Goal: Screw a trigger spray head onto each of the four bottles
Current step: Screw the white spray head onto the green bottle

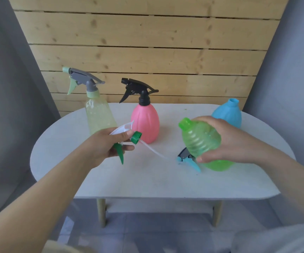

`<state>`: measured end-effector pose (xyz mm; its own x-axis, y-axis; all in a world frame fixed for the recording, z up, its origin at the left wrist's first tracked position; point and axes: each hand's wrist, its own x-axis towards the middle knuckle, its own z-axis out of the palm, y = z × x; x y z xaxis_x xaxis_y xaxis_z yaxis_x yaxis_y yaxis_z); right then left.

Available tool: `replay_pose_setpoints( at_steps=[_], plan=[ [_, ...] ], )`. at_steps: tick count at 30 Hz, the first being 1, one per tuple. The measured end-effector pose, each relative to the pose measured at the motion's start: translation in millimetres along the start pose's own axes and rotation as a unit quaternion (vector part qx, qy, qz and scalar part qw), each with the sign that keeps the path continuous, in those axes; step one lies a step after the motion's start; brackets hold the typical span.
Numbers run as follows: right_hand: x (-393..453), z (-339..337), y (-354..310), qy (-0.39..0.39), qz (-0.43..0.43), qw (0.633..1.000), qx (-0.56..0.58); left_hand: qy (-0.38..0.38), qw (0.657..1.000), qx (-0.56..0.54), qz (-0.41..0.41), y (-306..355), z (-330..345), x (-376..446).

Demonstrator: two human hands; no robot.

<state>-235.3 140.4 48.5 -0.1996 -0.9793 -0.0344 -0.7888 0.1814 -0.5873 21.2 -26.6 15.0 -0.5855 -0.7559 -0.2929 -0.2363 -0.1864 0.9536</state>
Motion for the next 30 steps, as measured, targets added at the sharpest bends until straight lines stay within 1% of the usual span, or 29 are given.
replay_pose_setpoints(
  at_steps=[2,4,7,12,15,19,30],
  plan=[
    [-10.1,-5.0,3.5,-0.049,0.004,0.997,-0.051,0.012,1.000,-0.004,0.005,2.1,-5.8,-1.4],
    [-17.9,-4.3,7.2,-0.081,0.008,0.991,-0.105,0.017,1.000,-0.009,0.013,3.9,-10.8,-2.5],
    [-24.1,0.1,12.8,-0.089,0.005,0.983,-0.159,0.012,0.999,-0.028,0.021,5.7,-14.8,-2.9],
    [-25.3,-1.3,16.9,-0.077,-0.003,0.985,-0.154,0.018,0.997,-0.067,0.028,6.1,-19.4,-1.6],
    [-25.2,-1.9,17.5,-0.074,-0.008,0.988,-0.137,0.015,0.997,-0.071,0.030,5.0,-19.1,-1.4],
    [-22.8,0.3,16.5,-0.070,-0.014,0.987,-0.145,0.014,0.996,-0.077,0.029,4.8,-18.5,-1.4],
    [-18.2,2.0,14.6,-0.071,0.000,0.987,-0.141,0.012,0.995,-0.101,0.023,8.1,-25.2,-1.5]
  ],
)
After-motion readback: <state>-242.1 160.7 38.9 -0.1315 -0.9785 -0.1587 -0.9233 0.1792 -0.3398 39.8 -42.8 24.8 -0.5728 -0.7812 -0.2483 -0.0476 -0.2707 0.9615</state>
